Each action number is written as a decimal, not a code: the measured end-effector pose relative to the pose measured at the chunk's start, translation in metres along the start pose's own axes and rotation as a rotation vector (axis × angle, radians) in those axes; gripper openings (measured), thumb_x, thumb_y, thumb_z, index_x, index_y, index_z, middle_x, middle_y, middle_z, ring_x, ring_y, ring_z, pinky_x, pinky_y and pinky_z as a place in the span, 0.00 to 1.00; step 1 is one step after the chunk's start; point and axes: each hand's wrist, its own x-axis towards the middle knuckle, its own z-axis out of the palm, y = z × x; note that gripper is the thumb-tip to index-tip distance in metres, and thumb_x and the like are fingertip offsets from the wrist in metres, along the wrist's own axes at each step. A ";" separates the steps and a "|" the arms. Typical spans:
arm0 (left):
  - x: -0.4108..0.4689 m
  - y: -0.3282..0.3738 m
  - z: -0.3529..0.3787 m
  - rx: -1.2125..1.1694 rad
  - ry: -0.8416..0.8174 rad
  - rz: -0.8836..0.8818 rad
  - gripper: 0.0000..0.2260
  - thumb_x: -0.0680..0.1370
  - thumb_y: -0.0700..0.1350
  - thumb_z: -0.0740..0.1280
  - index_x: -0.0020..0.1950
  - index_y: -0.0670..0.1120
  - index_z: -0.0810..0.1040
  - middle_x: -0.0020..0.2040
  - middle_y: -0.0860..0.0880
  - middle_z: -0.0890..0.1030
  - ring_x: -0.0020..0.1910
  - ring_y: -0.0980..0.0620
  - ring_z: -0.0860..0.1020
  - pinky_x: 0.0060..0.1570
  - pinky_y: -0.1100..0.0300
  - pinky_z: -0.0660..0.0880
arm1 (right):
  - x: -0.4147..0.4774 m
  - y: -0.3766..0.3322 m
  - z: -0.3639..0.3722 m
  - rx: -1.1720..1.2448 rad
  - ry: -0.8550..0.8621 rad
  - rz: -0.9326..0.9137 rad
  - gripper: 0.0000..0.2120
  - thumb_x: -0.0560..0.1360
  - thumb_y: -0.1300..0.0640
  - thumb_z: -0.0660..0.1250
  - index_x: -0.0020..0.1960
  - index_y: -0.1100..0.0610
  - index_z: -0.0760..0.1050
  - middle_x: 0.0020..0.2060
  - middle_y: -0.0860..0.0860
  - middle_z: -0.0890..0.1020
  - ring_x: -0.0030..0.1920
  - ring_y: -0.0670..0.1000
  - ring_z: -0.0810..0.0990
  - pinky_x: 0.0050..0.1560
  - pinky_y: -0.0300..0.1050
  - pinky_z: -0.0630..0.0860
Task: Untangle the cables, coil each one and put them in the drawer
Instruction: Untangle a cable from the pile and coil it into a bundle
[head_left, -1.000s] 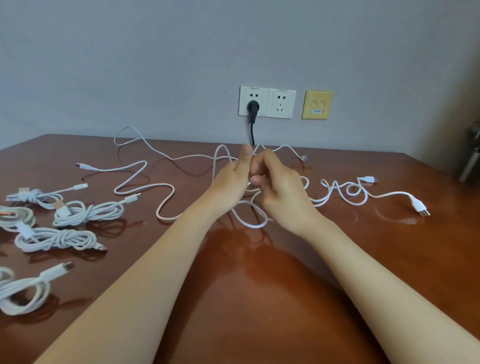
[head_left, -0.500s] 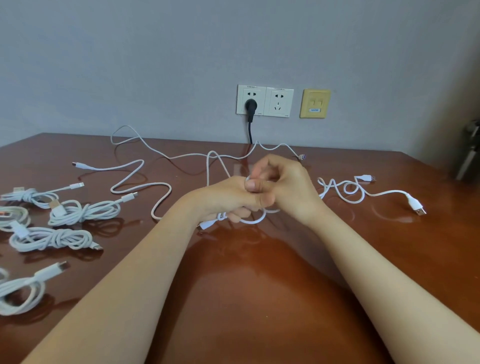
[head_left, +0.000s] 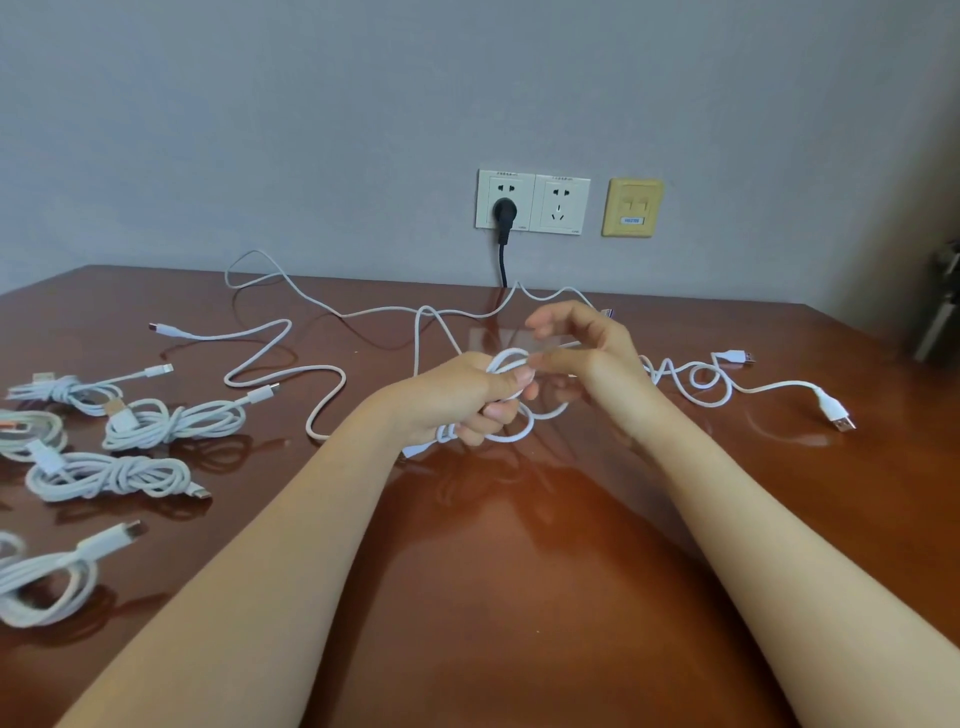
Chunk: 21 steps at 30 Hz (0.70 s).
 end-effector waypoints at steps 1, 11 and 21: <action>0.000 0.001 0.000 -0.027 -0.001 0.009 0.11 0.82 0.46 0.55 0.43 0.44 0.69 0.22 0.54 0.63 0.19 0.59 0.56 0.20 0.68 0.53 | 0.000 0.001 -0.001 0.031 -0.005 0.017 0.15 0.70 0.74 0.64 0.44 0.55 0.74 0.41 0.50 0.73 0.26 0.48 0.71 0.24 0.35 0.63; -0.002 0.004 -0.002 -0.288 0.036 0.106 0.12 0.82 0.47 0.54 0.42 0.45 0.69 0.24 0.54 0.62 0.18 0.60 0.57 0.17 0.70 0.55 | 0.003 -0.002 -0.003 0.132 -0.109 0.015 0.07 0.76 0.66 0.58 0.41 0.58 0.68 0.19 0.49 0.71 0.16 0.47 0.60 0.23 0.35 0.62; 0.005 0.007 -0.008 -0.595 0.381 0.229 0.12 0.83 0.45 0.53 0.41 0.45 0.68 0.22 0.55 0.66 0.17 0.60 0.59 0.16 0.70 0.55 | 0.006 0.009 -0.001 -0.184 -0.021 -0.088 0.17 0.81 0.59 0.56 0.34 0.53 0.71 0.19 0.47 0.68 0.22 0.42 0.64 0.27 0.32 0.63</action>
